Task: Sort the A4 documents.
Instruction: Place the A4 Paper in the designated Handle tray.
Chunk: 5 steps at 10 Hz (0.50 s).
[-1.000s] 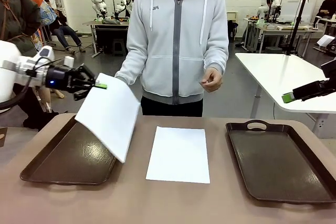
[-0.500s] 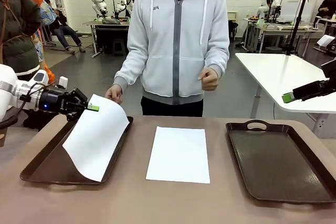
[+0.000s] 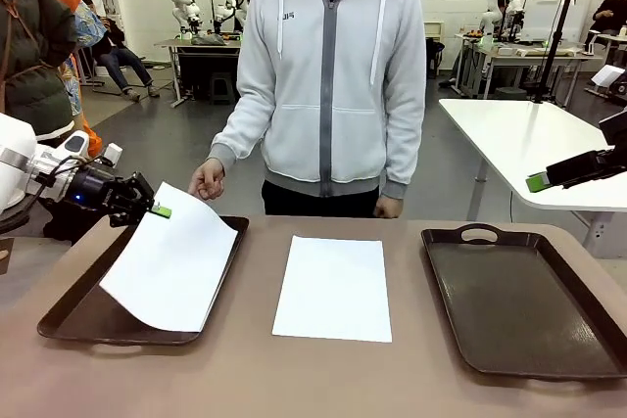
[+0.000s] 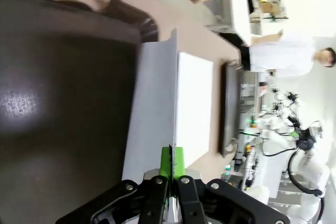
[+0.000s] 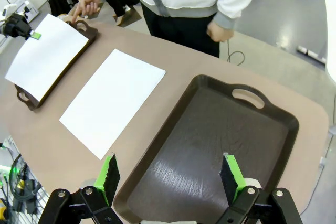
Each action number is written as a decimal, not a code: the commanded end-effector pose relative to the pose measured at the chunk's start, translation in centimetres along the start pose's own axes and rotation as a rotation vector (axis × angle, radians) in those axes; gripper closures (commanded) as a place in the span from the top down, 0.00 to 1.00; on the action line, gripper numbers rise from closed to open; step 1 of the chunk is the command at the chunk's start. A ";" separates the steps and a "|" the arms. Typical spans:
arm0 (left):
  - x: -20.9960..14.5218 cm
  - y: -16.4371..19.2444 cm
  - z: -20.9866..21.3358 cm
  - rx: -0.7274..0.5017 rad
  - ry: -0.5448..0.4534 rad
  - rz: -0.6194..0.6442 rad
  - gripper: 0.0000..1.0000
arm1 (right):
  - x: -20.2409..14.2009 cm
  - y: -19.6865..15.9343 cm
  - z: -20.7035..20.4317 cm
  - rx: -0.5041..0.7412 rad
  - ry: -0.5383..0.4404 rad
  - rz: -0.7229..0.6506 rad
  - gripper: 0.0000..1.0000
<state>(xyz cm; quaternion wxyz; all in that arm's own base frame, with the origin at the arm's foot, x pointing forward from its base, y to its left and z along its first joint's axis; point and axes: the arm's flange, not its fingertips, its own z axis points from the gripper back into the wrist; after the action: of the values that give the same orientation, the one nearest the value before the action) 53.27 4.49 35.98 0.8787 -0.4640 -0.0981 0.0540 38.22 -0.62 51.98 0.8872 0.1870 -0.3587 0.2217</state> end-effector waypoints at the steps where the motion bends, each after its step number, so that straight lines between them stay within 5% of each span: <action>1: 0.7 -0.1 -1.5 0.106 0.050 -0.007 0.01 | -0.1 -0.1 -0.1 0.016 -0.005 0.000 1.00; 5: 1.3 1.4 -2.5 0.274 0.028 -0.013 0.01 | -0.1 -0.1 -0.1 0.016 -0.005 0.000 1.00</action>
<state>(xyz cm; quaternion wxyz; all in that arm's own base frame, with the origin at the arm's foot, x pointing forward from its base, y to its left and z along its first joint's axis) 54.47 3.34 33.57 0.9241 -0.3721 -0.0771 0.0406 38.22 -0.61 51.98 0.8872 0.1870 -0.3587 0.2217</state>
